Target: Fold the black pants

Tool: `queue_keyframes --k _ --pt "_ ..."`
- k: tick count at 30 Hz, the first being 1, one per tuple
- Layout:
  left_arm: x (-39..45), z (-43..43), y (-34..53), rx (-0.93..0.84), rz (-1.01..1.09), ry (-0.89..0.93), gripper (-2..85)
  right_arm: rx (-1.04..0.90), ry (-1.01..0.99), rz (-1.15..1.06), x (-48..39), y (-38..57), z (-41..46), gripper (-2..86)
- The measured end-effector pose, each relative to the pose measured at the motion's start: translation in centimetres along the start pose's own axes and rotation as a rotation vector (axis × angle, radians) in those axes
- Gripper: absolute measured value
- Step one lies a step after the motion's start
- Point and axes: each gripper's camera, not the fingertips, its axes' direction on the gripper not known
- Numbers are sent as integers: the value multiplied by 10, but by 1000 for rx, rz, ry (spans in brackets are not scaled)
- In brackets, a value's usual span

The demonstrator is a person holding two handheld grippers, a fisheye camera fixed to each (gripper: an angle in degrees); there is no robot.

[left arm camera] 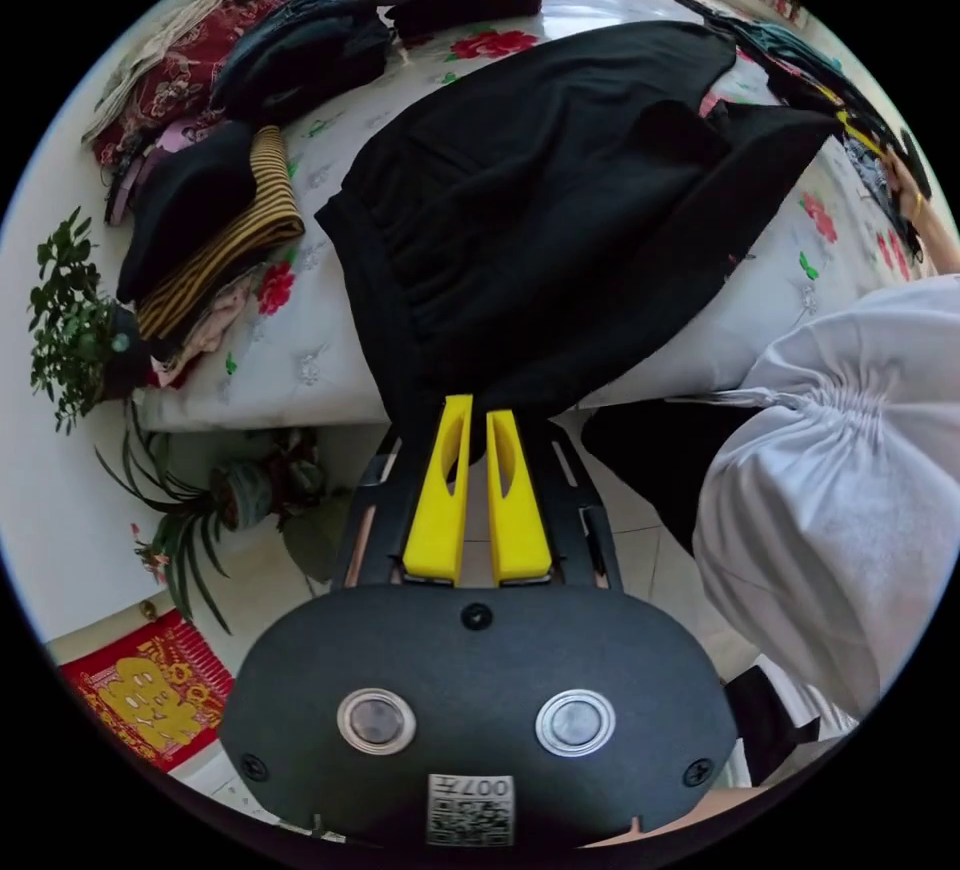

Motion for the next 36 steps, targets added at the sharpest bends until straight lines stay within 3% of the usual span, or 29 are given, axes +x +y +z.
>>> queue_keyframes --k 3,5,8,15,19,22,24,27,31,34,36 --pt "-3 8 6 37 -48 128 5 16 20 99 62 73 -57 9" --pt "-8 14 11 62 -100 242 16 -49 126 337 129 143 -62 22" --pt "-22 6 22 94 -151 314 32 -52 250 433 150 198 -74 41" --pt "-56 -32 5 113 -131 399 46 -66 379 31 50 137 -25 87" --pt "-48 -26 -22 -23 -5 357 51 -182 451 -194 -9 91 65 102" --pt "-47 -28 -33 -67 41 358 55 -351 497 -240 -18 86 135 91" --pt "-47 -36 -39 -88 81 347 62 -311 606 -244 -17 89 135 84" --pt "-59 -54 -43 -91 117 391 76 -133 612 -121 1 89 66 78" --pt "-109 -56 -29 -162 18 458 78 -96 665 197 79 112 -16 80" --pt "-164 -67 -25 -36 -204 420 79 1 763 255 70 124 -42 82" --pt "-190 -76 -39 93 -330 385 79 29 721 190 38 110 -30 84"
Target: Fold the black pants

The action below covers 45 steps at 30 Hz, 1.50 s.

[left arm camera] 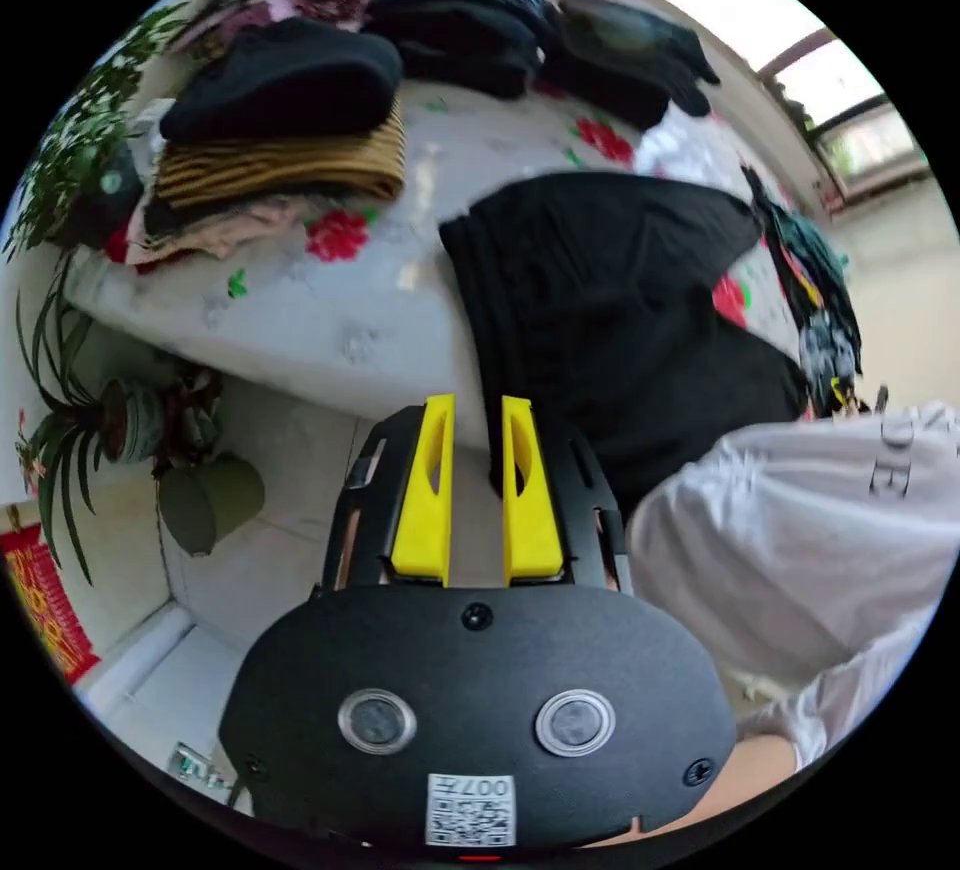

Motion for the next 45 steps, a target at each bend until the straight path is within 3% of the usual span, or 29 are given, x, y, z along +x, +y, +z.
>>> queue_keyframes --k 3,9,13,17,21,23,27,32,37,41,45 --pt "3 7 -63 115 -27 -55 84 19 -162 -185 -106 -33 -1 90" --pt "56 77 -214 21 159 -197 134 -14 -463 -440 -357 -137 15 106" --pt "79 125 -269 -123 257 -272 127 -47 -414 -548 -493 -213 41 118" --pt "71 119 -277 -128 249 -142 84 -133 -330 -551 -582 -278 82 139" --pt "73 110 -271 -88 234 -115 25 -234 -245 -439 -619 -314 118 137" --pt "79 106 -270 -85 238 -137 5 -201 -189 -390 -626 -321 112 95" --pt "78 85 -266 -64 214 -85 -4 -199 -227 -400 -603 -338 87 21" --pt "75 12 -231 98 165 8 -6 37 -672 -273 -470 -350 -53 3" --pt "90 -76 -160 316 166 39 -6 216 -932 -220 -322 -321 -200 0" --pt "116 -139 -68 472 244 76 -6 366 -981 -223 -184 -252 -309 1" --pt "139 -145 7 472 275 90 -6 339 -922 -143 -64 -180 -322 2"
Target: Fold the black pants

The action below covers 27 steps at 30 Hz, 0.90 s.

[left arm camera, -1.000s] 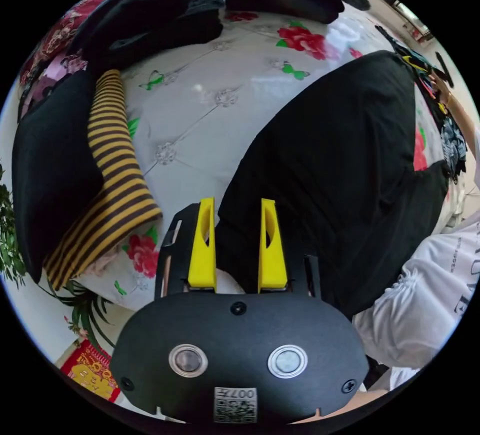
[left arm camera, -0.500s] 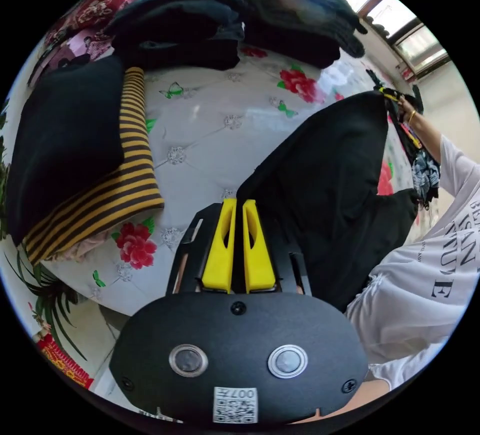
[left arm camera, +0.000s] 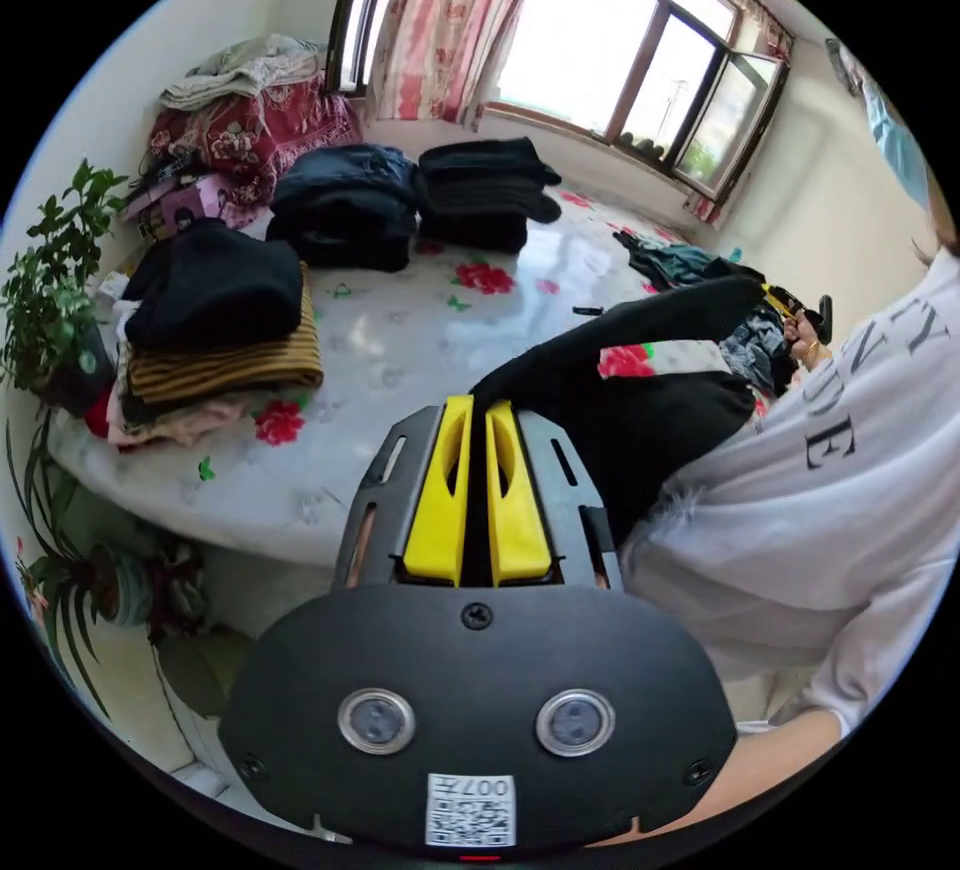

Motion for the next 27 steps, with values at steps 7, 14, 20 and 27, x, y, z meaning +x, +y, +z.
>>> queue_keyframes --k 7,14,20,27 --pt "50 105 96 -372 -46 63 -2 -225 279 518 180 177 -77 13" --pt "64 99 85 -408 -11 -17 -3 -152 295 484 203 109 -101 32" --pt "72 86 77 -417 -12 -65 -4 -252 339 456 241 29 -59 14" --pt "73 54 68 -408 -34 -149 -3 -17 110 222 194 -62 -129 0"
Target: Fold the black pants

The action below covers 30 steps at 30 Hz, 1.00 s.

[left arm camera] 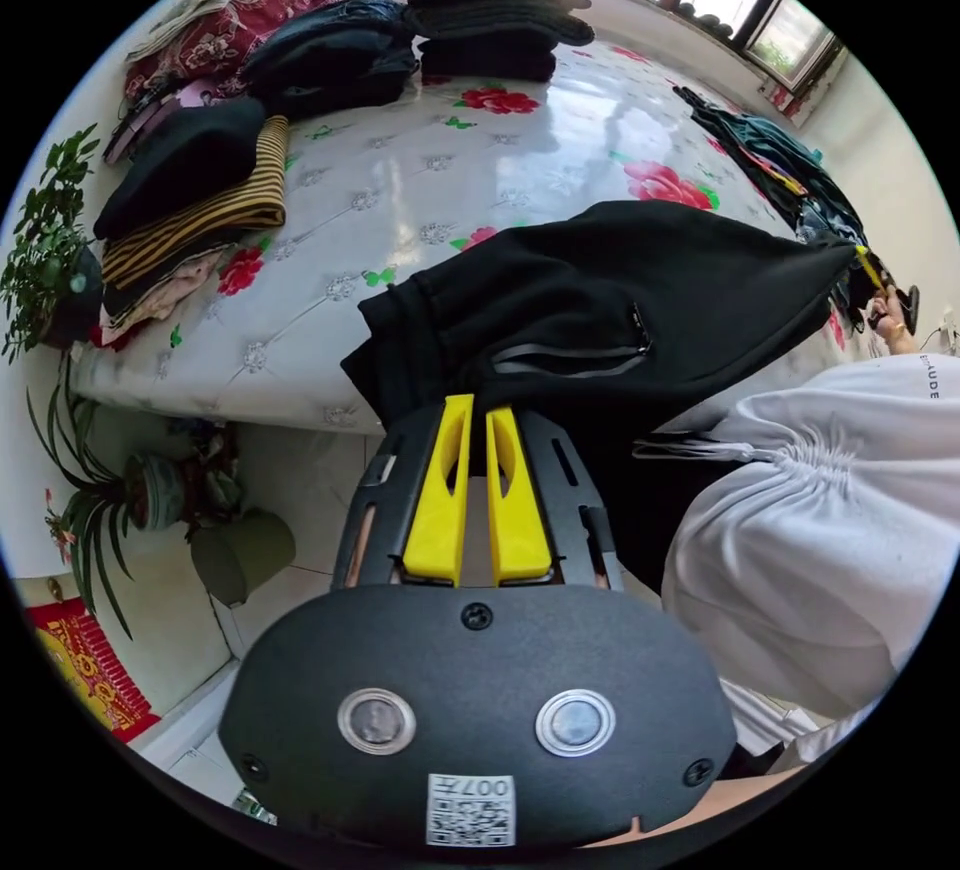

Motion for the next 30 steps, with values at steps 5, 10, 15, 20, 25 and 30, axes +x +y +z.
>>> queue_keyframes --k 5,10,15,20,25,30 --pt "-9 3 16 -41 -49 -55 7 -17 140 32 44 27 -41 10" --pt "-35 -12 39 -12 -170 -57 44 -160 163 326 138 72 -20 61" --pt "-71 -68 92 149 -318 10 71 -49 -8 448 172 92 -35 85" --pt "-135 -80 183 346 -718 200 92 -28 -109 497 171 104 9 58" --pt "-186 -43 247 495 -1009 475 128 -19 -164 556 149 103 36 11" --pt "-212 -21 234 453 -980 523 137 -17 -65 415 119 99 19 1"
